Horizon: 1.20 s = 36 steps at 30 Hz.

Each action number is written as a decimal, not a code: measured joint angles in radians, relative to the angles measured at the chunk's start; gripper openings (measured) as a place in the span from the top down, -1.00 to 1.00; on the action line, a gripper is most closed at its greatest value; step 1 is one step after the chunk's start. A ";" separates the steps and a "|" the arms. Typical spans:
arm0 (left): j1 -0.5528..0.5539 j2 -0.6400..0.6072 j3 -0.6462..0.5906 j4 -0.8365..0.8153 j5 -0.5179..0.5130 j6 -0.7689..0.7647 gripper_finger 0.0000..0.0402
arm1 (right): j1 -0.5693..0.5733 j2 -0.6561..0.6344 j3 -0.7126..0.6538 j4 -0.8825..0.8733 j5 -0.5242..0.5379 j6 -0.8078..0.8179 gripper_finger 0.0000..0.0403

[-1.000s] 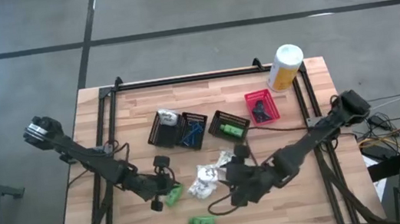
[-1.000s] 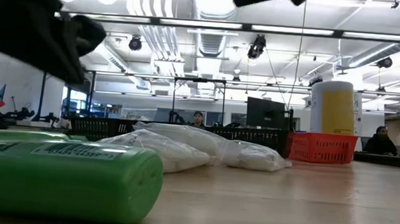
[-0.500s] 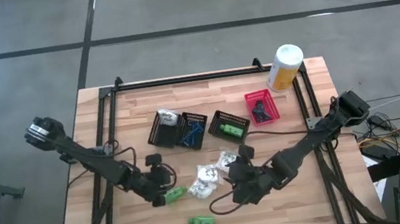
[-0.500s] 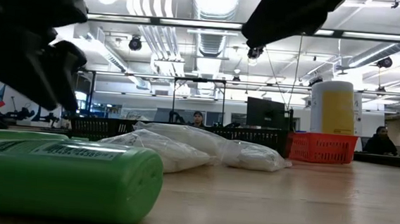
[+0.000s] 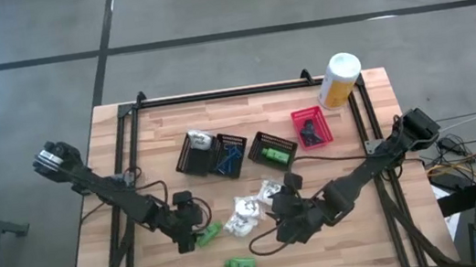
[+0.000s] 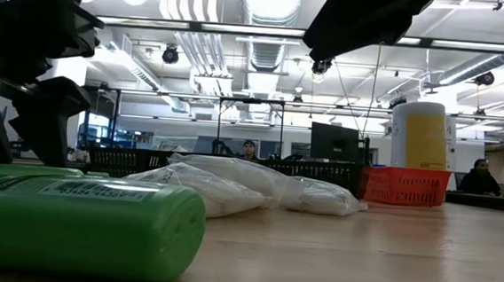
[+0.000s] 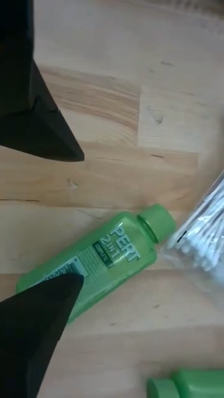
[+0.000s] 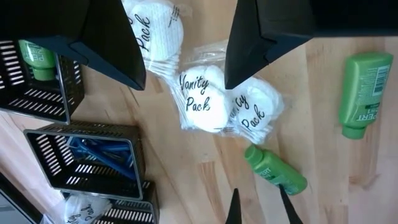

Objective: Pick & Place Travel size toiletries
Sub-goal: Put the top left green shampoo into the right black bin

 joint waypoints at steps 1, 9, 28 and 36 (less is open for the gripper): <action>0.000 -0.004 0.000 -0.001 -0.001 0.000 -0.59 | 0.000 0.000 0.000 0.000 0.000 0.000 -0.05; 0.000 -0.098 -0.005 -0.019 0.004 -0.047 -0.55 | 0.000 0.003 0.000 0.003 0.001 0.000 -0.01; -0.005 -0.040 -0.021 0.104 0.025 -0.323 -0.54 | -0.006 0.003 -0.007 0.002 0.003 0.020 -0.11; -0.005 -0.010 -0.021 0.146 0.023 -0.386 -0.54 | -0.006 0.003 -0.009 0.002 0.003 0.022 -0.17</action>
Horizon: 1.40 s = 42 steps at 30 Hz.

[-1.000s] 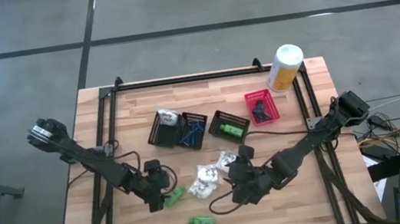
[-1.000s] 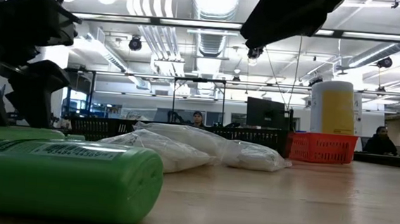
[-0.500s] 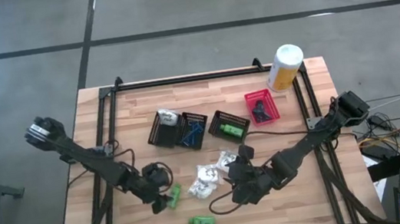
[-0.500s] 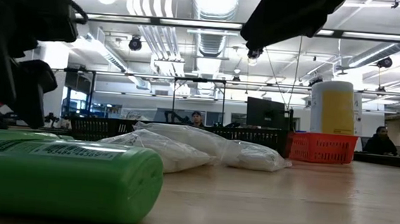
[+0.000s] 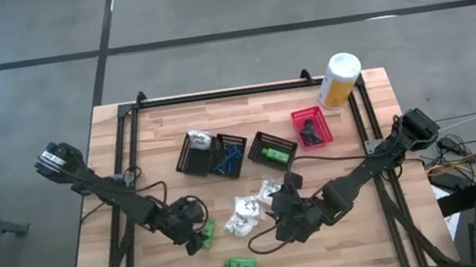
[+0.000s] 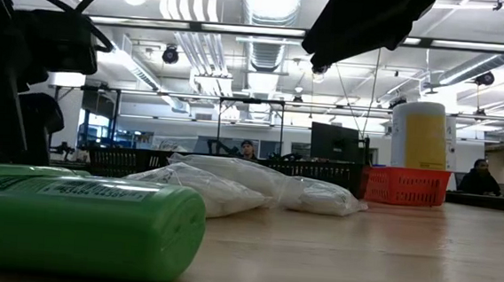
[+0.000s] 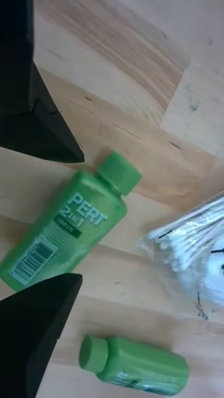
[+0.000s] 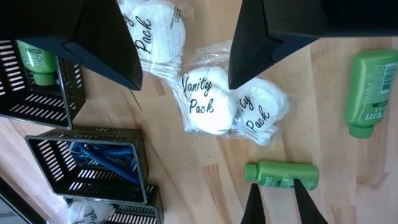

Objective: Pick & Place Travel size toiletries
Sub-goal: Put the top left green shampoo into the right black bin

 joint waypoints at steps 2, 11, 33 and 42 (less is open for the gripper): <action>0.000 0.006 0.000 0.005 -0.001 -0.003 -0.54 | 0.000 0.000 0.000 0.000 0.000 0.000 -0.19; -0.001 0.081 0.004 0.017 -0.036 -0.009 -0.54 | -0.001 0.000 -0.001 0.001 0.000 0.001 -0.25; -0.026 0.076 0.004 -0.211 -0.042 0.284 -0.54 | 0.000 0.000 -0.005 0.001 0.009 0.004 -0.34; -0.027 0.076 0.001 -0.225 -0.040 0.315 -0.50 | 0.000 0.000 -0.008 0.002 0.009 0.004 -0.20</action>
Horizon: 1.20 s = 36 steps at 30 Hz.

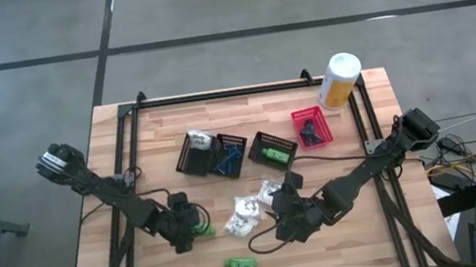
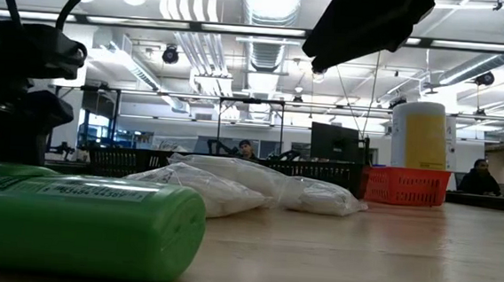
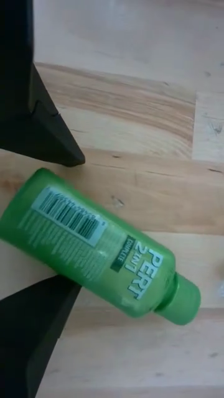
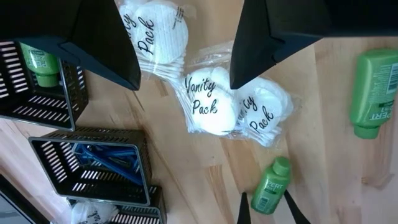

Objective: Pick & Place Travel size toiletries
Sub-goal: Put the top left green shampoo into the right black bin

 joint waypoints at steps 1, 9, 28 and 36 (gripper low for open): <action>0.000 0.000 -0.001 0.000 0.000 0.010 -0.47 | 0.000 0.000 0.000 0.000 0.000 0.000 -0.18; -0.001 0.001 -0.002 -0.007 0.006 0.032 -0.04 | 0.000 0.000 0.000 0.000 0.000 0.000 -0.12; -0.010 -0.135 -0.006 0.091 -0.113 0.029 0.14 | -0.003 0.005 0.005 0.011 0.019 -0.004 -0.32; -0.011 -0.148 -0.005 0.242 -0.168 0.115 0.15 | -0.008 0.019 0.006 0.092 0.035 0.000 -0.38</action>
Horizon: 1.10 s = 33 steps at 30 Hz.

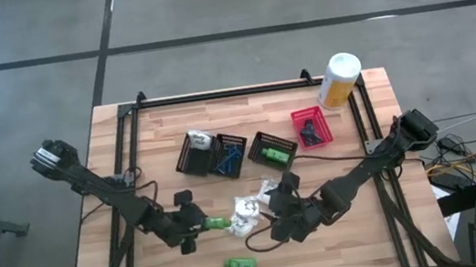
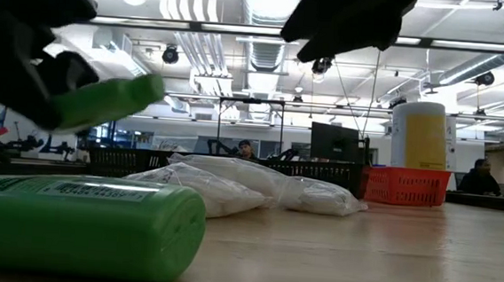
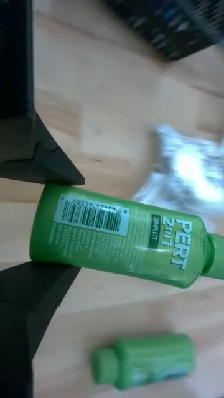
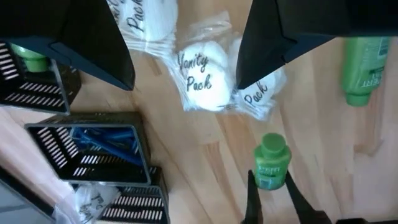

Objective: Pick & Place Travel size toiletries
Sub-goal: Put the top left green shampoo into the right black bin

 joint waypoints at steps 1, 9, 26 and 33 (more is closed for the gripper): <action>-0.001 0.000 0.000 0.015 -0.018 0.015 0.15 | 0.000 0.006 -0.001 0.009 -0.003 0.004 -0.38; -0.004 -0.001 0.001 0.142 -0.202 0.126 0.15 | -0.010 0.074 -0.003 0.144 -0.017 -0.030 -0.46; -0.001 -0.020 0.003 0.335 -0.264 0.342 0.15 | -0.011 0.107 -0.005 0.434 0.027 -0.378 -0.41; 0.024 -0.020 0.003 0.395 -0.264 0.401 0.15 | -0.019 0.116 -0.008 0.513 0.002 -0.460 -0.46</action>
